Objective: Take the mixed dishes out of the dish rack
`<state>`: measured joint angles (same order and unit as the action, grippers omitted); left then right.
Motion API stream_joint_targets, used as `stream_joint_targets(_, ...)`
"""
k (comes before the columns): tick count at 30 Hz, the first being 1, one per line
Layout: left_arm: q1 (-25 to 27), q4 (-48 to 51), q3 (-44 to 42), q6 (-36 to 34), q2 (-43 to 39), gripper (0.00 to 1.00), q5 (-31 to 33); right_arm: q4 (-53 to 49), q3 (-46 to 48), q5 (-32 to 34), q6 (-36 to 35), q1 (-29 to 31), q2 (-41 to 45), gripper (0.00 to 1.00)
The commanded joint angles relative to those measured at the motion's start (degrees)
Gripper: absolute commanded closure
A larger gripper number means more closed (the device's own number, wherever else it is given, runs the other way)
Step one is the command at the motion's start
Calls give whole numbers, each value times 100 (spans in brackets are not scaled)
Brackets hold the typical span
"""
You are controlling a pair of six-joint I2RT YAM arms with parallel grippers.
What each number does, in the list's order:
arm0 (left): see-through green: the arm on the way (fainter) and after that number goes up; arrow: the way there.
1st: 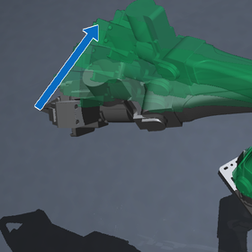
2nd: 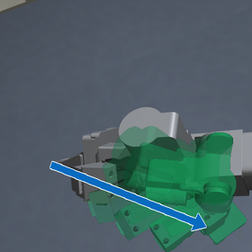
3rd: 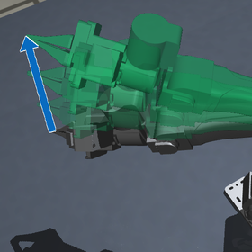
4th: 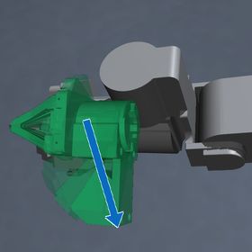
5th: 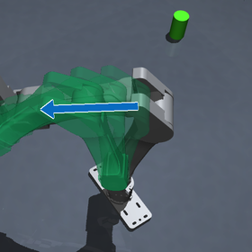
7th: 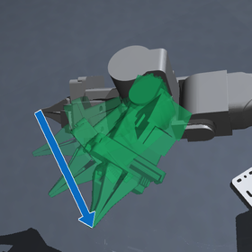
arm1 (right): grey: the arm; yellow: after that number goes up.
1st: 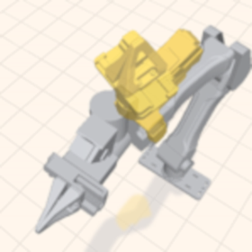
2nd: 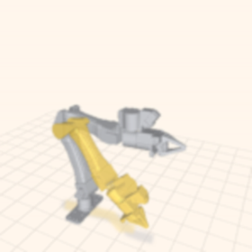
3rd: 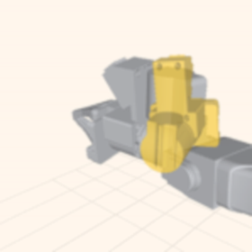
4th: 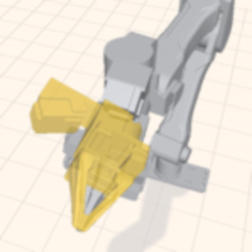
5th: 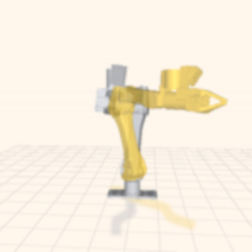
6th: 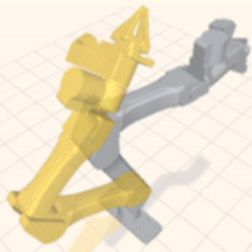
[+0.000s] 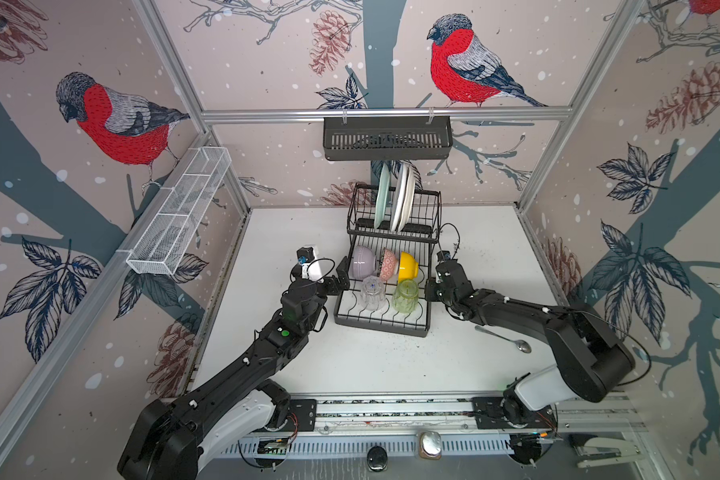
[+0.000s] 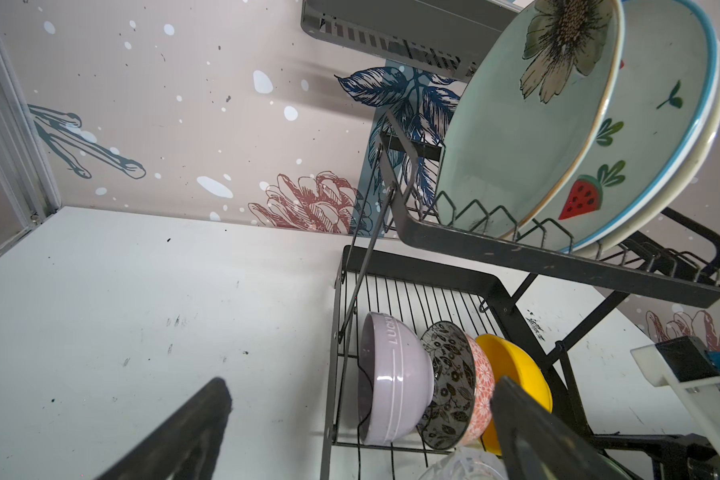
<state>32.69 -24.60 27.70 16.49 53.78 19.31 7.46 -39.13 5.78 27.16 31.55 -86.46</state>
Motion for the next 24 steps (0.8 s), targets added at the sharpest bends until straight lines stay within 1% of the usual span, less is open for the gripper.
stream_joint_targets(1, 0, -58, 42, -39, 27, 2, -25, -1253, 49, -246, -548, -145, -52, 100)
stream_joint_targets(4, 2, -45, 55, -25, 60, 2, -35, -1249, 40, -417, -538, -339, -77, 100)
stream_joint_targets(13, -4, -30, 77, -30, 101, 2, -41, -1345, -210, -215, -522, -537, -148, 100)
stream_joint_targets(16, -1, -8, 104, -30, 141, 2, -41, -1572, -421, 8, -605, -545, -217, 100)
stream_joint_targets(20, 5, -32, 121, -33, 203, 2, -55, -1719, -588, 122, -796, -582, -343, 100)
stream_joint_targets(24, -1, 1, 152, -32, 265, 2, -56, -1892, -715, 527, -752, -595, -508, 100)
